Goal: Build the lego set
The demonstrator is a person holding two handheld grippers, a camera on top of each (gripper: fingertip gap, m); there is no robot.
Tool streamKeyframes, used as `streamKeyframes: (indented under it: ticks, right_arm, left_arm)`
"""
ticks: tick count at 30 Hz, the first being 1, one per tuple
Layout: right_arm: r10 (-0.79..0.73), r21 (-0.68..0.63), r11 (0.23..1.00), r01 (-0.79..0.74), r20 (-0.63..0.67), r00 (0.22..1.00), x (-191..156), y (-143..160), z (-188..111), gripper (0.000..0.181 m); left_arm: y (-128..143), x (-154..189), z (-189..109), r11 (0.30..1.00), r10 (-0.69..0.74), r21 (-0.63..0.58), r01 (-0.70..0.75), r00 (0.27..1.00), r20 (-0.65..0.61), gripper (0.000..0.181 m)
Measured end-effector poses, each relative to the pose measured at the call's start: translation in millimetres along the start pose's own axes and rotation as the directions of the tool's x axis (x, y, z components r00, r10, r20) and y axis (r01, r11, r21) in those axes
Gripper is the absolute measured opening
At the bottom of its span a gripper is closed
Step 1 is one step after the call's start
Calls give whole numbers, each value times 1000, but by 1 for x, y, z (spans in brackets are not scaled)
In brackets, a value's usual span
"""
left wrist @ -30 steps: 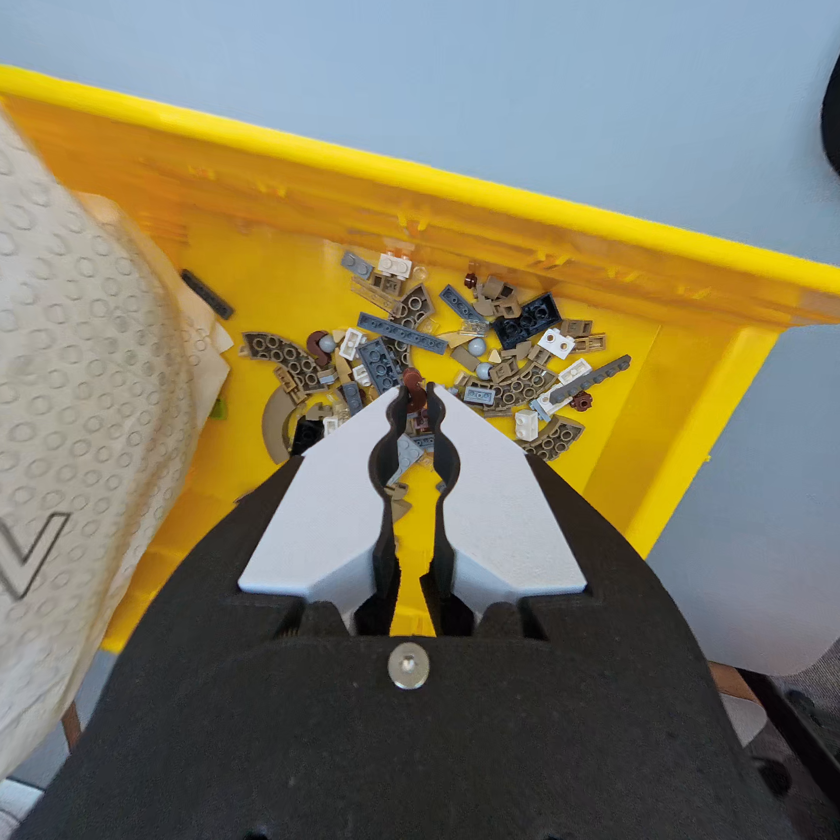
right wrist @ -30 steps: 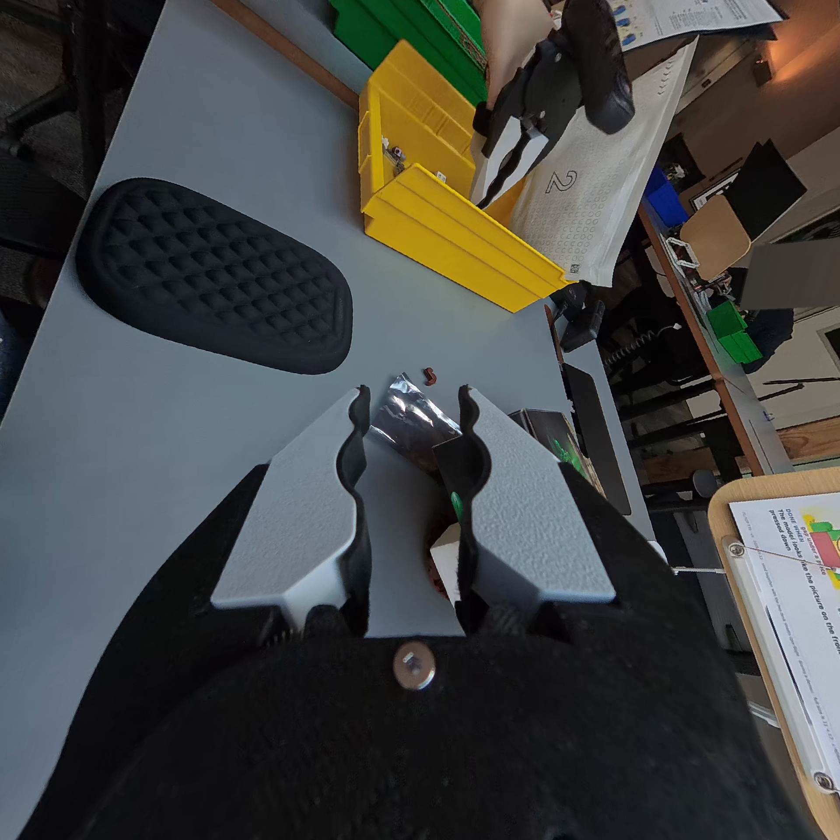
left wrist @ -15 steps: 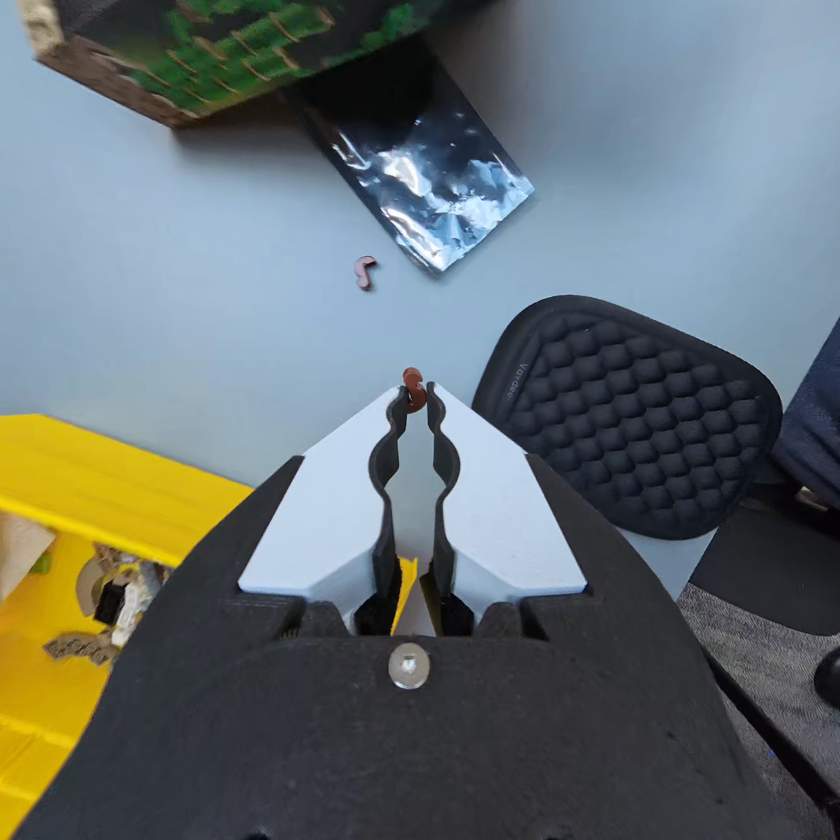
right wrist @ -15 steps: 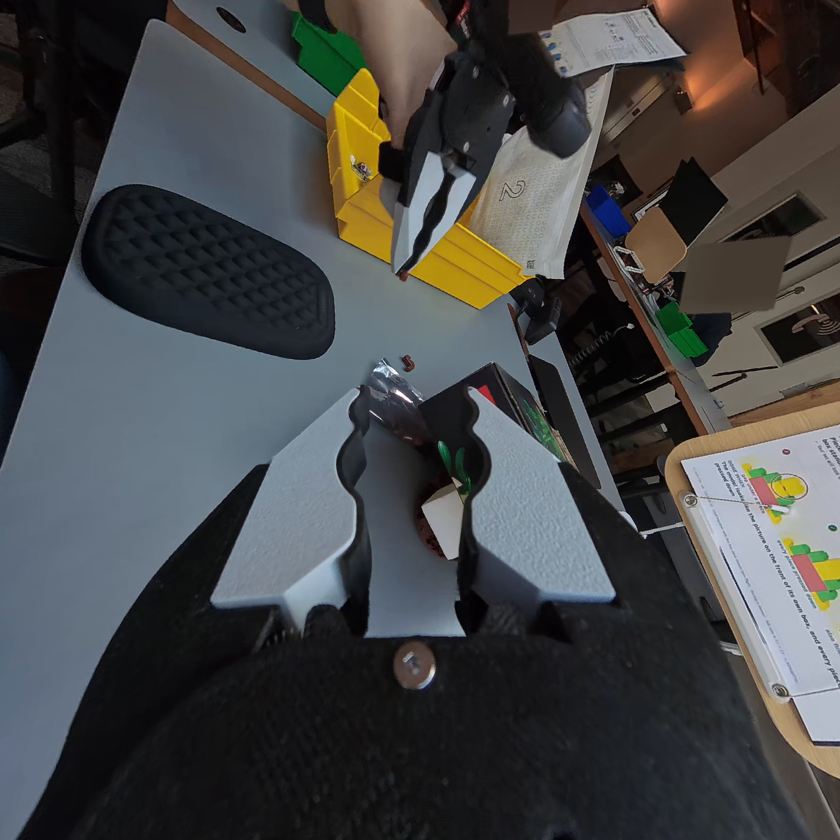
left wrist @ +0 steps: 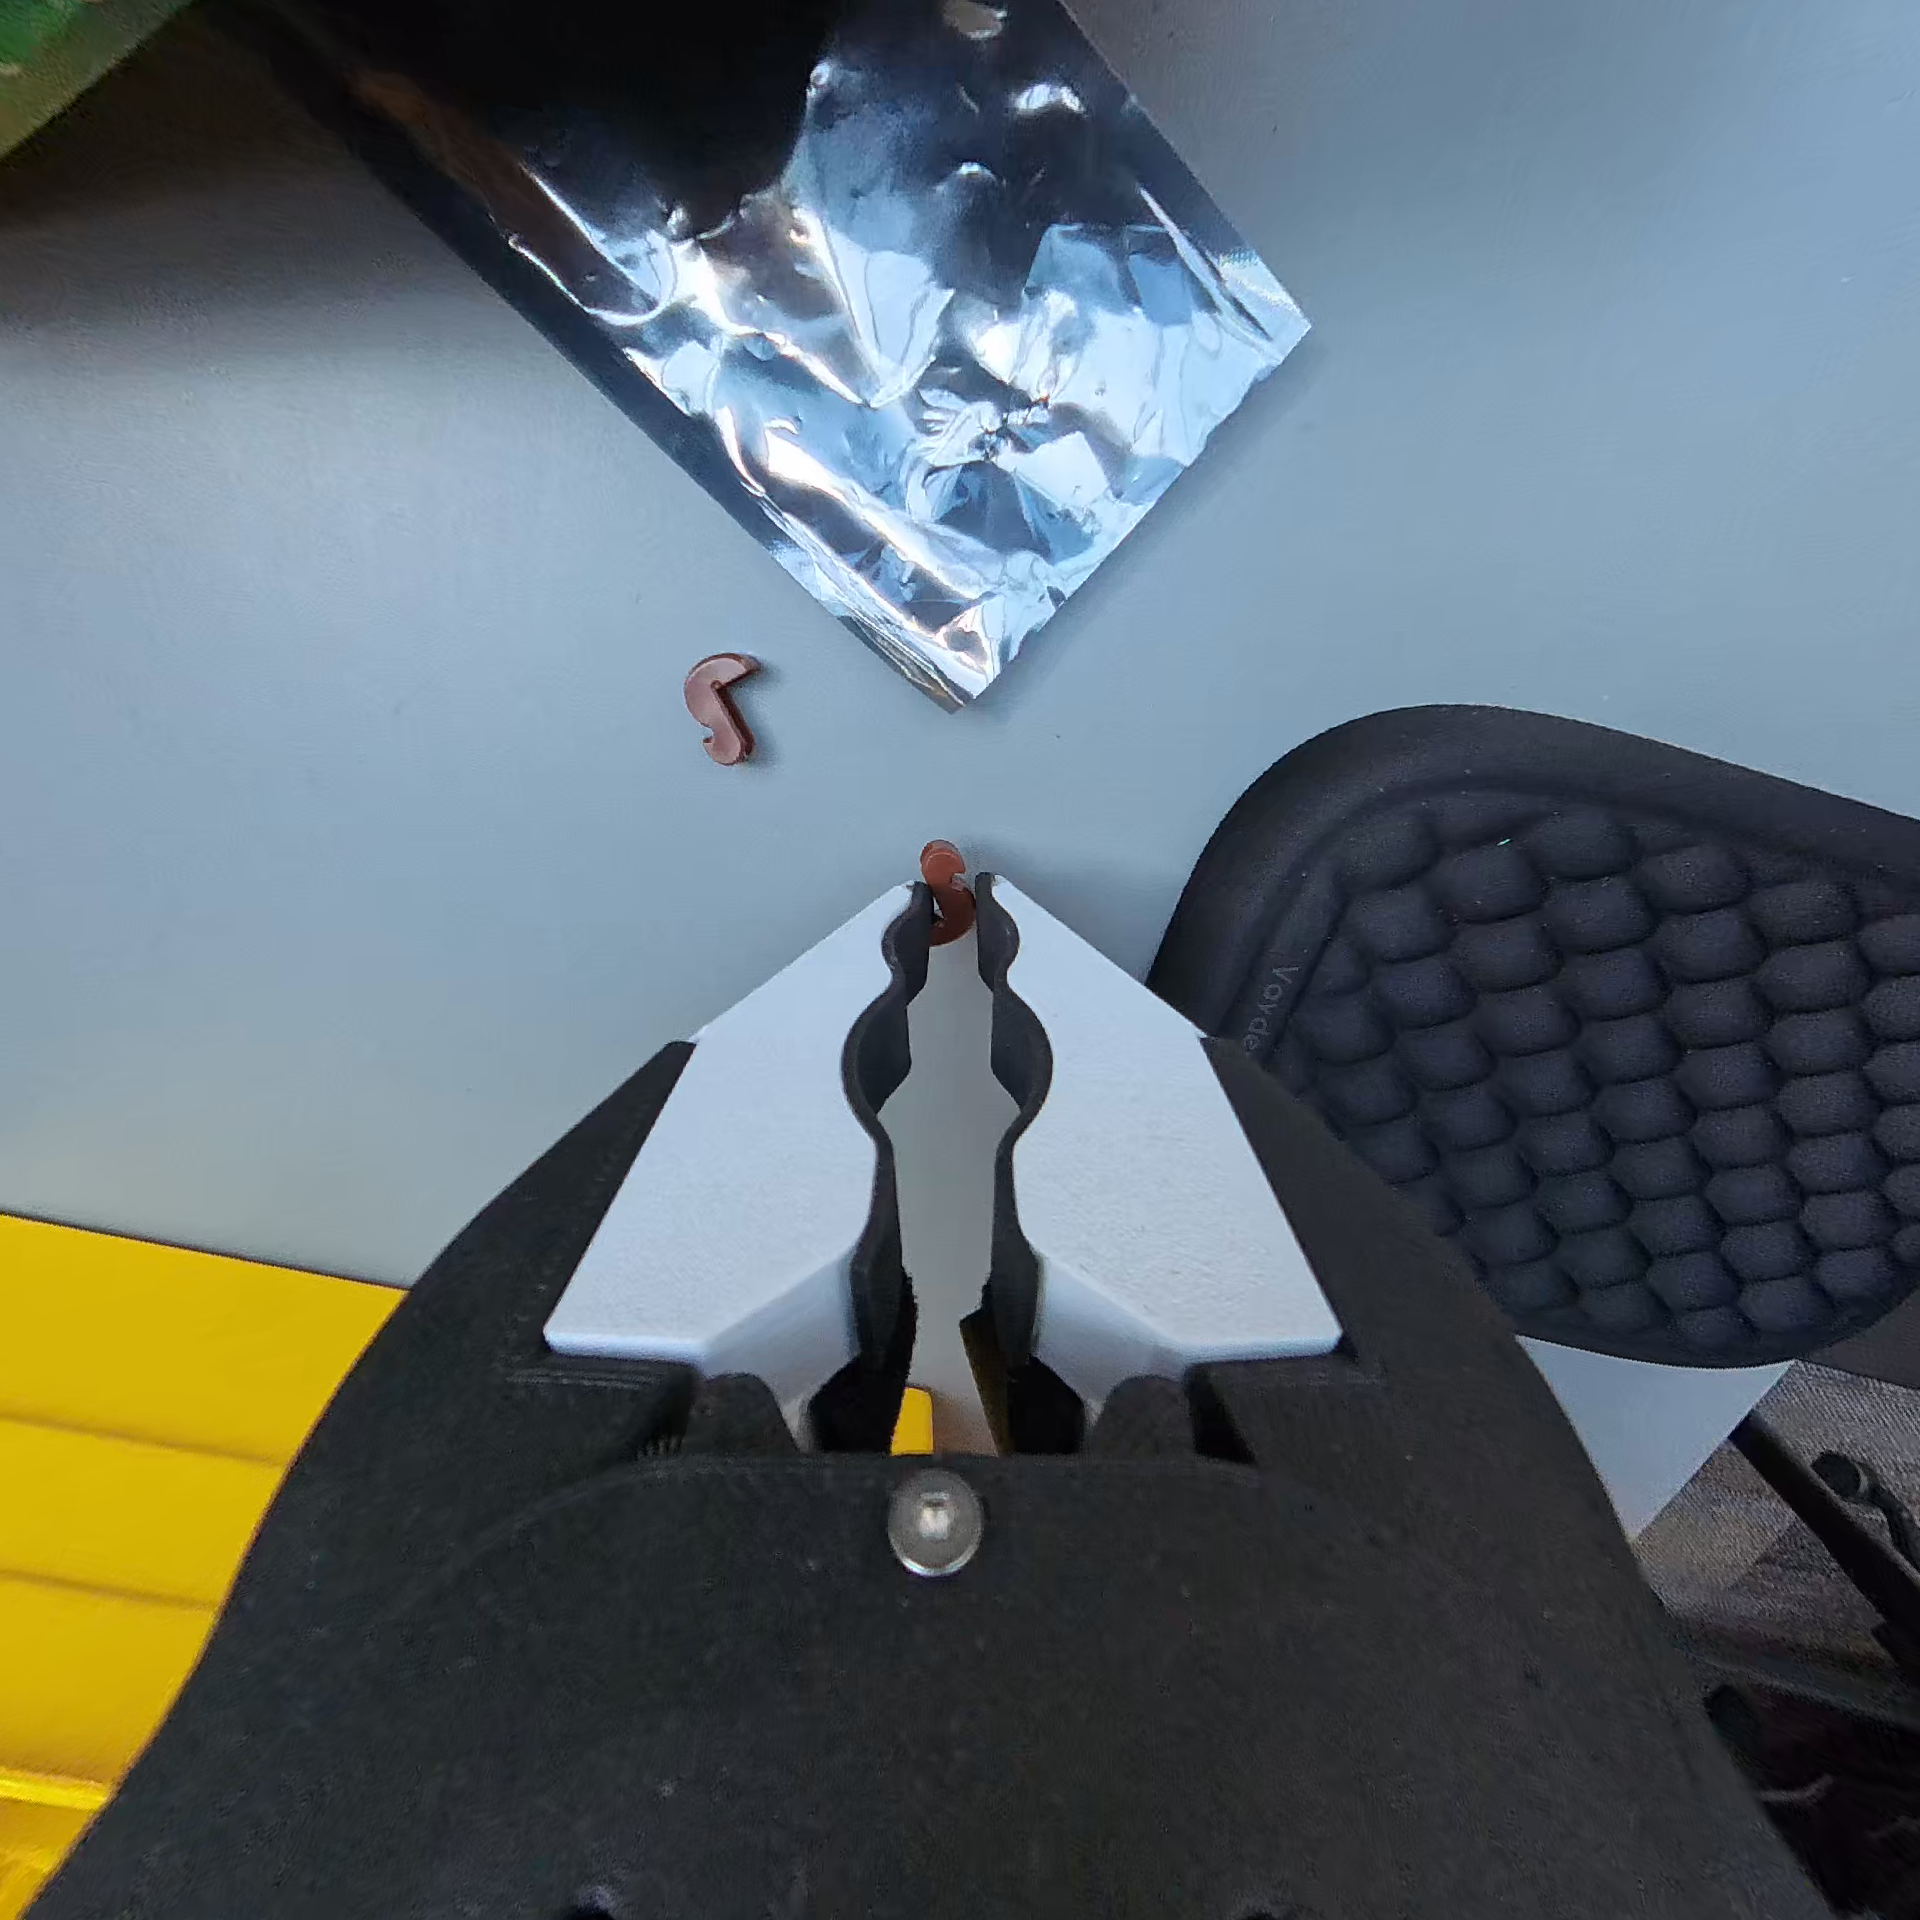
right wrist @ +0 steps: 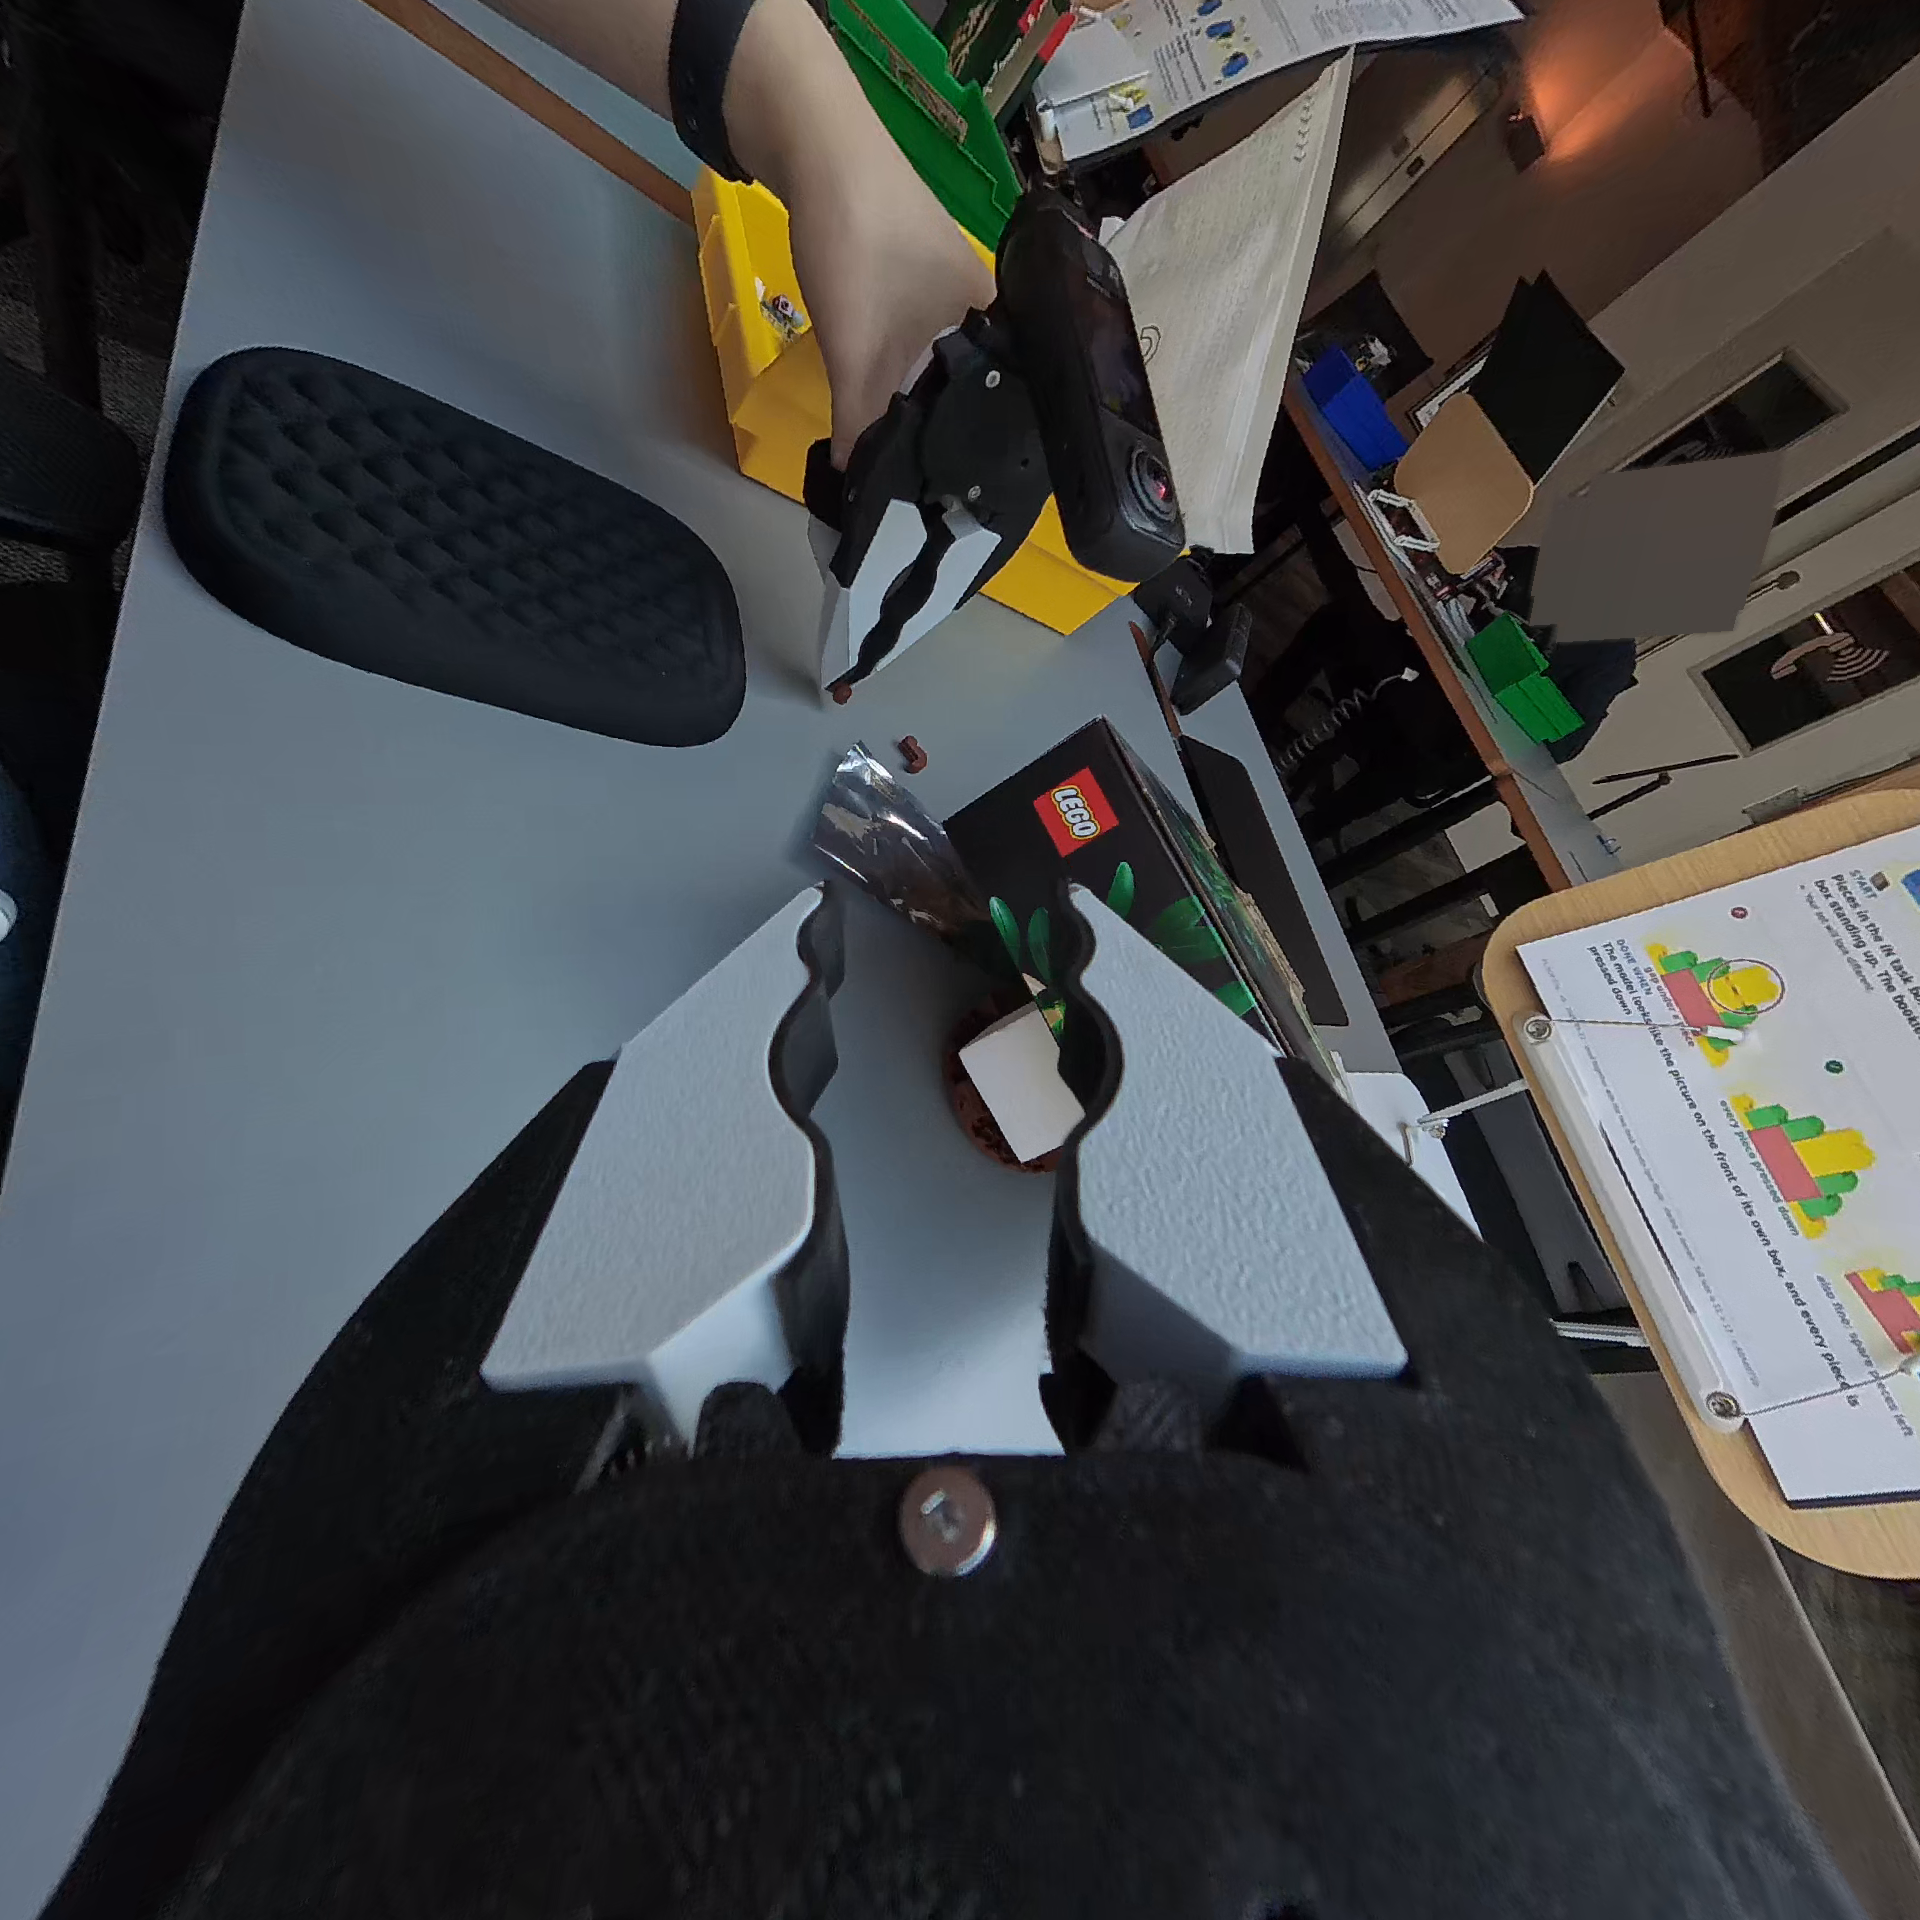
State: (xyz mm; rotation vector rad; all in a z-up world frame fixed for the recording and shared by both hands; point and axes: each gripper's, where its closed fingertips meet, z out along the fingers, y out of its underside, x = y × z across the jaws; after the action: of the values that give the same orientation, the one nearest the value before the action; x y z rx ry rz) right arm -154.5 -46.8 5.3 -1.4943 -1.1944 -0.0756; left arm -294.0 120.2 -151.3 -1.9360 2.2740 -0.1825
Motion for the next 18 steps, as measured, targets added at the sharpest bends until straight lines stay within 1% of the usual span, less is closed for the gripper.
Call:
streamKeyframes:
  ticks: [5,6,8,9,11,12,14,16,18]
  right_arm:
    - [8,2,1000,-8,2,1000,2,3,2,39]
    - [7,2,1000,-7,3,1000,2,3,2,39]
    - [6,-1,1000,-6,4,1000,2,4,2,39]
    - [6,-2,1000,-6,4,1000,2,4,2,39]
    - [5,-7,1000,-5,4,1000,3,4,2,39]
    - [3,-10,1000,-3,4,1000,3,5,1,39]
    - [-3,-16,1000,3,2,1000,4,5,1,39]
    - [-5,-17,1000,5,3,1000,6,4,1,39]
    - [-6,-20,1000,6,9,1000,7,4,3,39]
  left_arm:
    - [4,4,8,1000,-6,-22,5,999,-42,6]
    - [5,4,8,1000,-7,-21,6,999,-45,8]
    - [3,6,4,1000,-24,-3,24,998,-62,20]
    - [1,5,-1,999,-36,15,37,997,-66,19]
    - [-1,-5,-25,996,-49,74,51,998,-31,23]
    - [1,-14,-43,992,-57,113,56,998,6,23]
    - [9,-43,-87,970,-111,228,86,989,98,22]
    - [29,-79,-132,928,-211,345,143,963,169,21]
    - [60,-107,-159,900,-283,393,189,939,194,22]
